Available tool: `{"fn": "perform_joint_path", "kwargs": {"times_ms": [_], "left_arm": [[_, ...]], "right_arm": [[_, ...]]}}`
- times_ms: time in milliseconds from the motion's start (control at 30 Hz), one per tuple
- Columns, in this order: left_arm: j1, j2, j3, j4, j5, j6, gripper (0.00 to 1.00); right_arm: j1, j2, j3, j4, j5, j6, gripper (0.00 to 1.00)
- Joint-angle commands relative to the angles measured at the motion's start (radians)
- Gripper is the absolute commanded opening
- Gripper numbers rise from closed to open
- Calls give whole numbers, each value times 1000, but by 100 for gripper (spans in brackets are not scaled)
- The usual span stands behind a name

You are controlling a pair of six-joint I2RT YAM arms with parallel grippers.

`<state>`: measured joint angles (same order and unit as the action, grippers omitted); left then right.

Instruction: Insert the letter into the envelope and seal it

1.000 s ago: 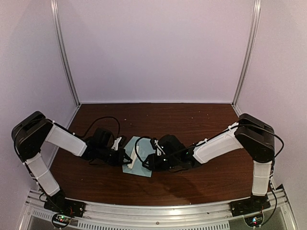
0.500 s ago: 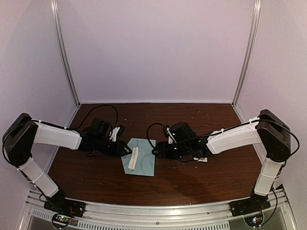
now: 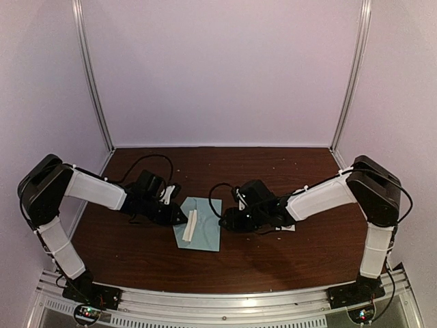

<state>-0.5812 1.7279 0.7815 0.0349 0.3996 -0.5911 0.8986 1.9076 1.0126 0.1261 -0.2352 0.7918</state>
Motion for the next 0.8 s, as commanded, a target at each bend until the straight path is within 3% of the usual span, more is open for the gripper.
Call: {"fn": "perform_joint_path", "kwargs": {"times_ms": [0,400,767], "left_arm": [[11,21,22,40,20,15,17],[11,85,5,65,62,-5,5],[8,104,-26,120,117,-40,0]], "right_arm": [[-1,45,33,23,-31,4,51],[-1,121,55,87,-104,40,40],[1,143,53,113,-124,55,33]]}}
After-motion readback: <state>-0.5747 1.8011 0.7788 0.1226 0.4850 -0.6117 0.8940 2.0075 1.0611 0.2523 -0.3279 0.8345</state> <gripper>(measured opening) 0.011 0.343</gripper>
